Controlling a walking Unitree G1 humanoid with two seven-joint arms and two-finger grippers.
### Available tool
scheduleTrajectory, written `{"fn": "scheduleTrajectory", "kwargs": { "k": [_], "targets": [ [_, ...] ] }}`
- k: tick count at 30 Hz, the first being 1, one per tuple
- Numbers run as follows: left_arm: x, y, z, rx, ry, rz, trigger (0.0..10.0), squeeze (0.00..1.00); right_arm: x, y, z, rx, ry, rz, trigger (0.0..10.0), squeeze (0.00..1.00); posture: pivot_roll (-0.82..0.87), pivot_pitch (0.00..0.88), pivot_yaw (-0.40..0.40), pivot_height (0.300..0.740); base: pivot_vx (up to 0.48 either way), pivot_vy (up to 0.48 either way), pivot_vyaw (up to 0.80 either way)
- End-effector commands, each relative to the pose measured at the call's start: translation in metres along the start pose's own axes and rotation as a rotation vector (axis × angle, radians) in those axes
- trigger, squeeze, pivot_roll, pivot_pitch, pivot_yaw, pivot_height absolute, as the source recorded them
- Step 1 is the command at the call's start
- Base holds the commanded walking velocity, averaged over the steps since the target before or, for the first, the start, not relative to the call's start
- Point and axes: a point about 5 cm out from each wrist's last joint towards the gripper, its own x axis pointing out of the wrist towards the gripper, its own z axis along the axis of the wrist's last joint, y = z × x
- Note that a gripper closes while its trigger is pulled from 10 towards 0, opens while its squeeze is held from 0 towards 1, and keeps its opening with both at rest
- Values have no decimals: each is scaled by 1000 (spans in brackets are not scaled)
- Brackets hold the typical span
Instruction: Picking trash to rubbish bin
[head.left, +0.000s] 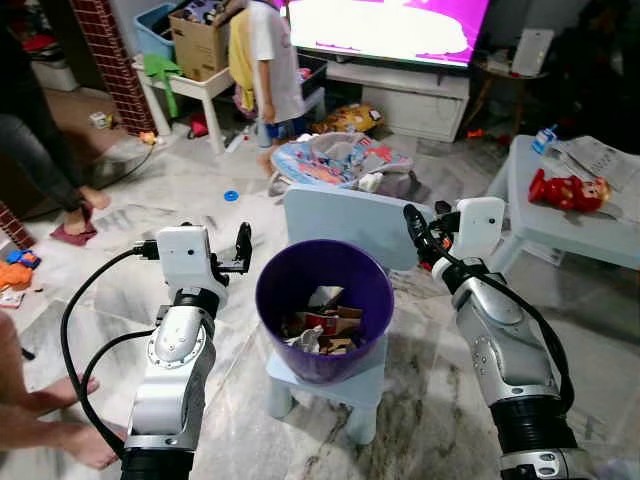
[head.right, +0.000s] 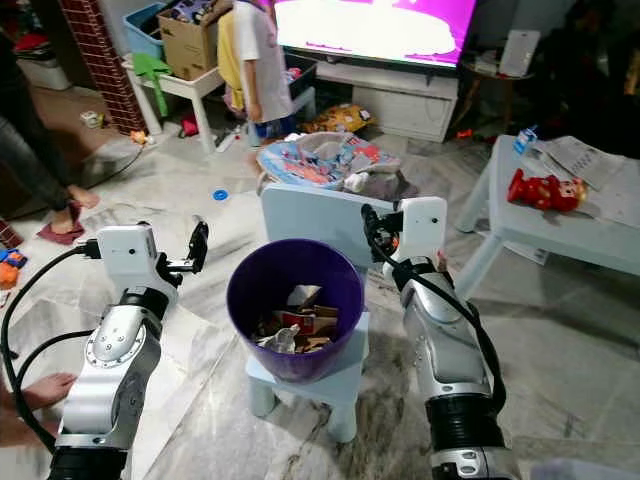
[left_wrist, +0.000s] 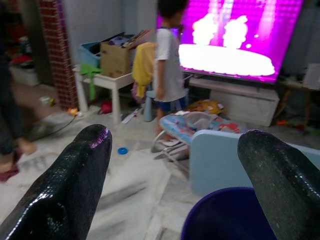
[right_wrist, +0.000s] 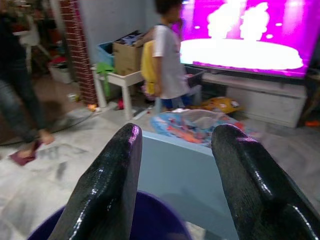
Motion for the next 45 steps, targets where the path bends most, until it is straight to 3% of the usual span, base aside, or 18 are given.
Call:
{"fn": "scheduleTrajectory", "kwargs": {
  "k": [1, 16, 24, 41, 45],
  "targets": [
    [-2, -1, 4, -10, -5, -7, 10000, 0, 2, -1, 3, -8, -11, 4, 10000, 0, 63, 0, -17, 740, 0, 0, 0],
    [-3, -1, 1, -14, 19, -17, 10000, 0, -1, -3, -1, -8, -2, -7, 10000, 0, 55, 0, -10, 740, 0, 0, 0],
    [-2, 1, -1, -56, 39, 5, 10000, 0, -3, -5, -1, -11, 2, -9, 10000, 0, 48, 0, -15, 740, 0, 0, 0],
    [-1, 1, -4, -70, 53, 0, 10000, 0, -4, -7, 0, -20, 4, -11, 10000, 0, 39, 0, -18, 740, 0, 435, 0],
    [-1, 1, -5, -71, 54, 0, 10000, 0, -3, -8, 1, -22, 4, -11, 10000, 0, 36, 0, -19, 740, 0, 0, 0]
  ]
}}
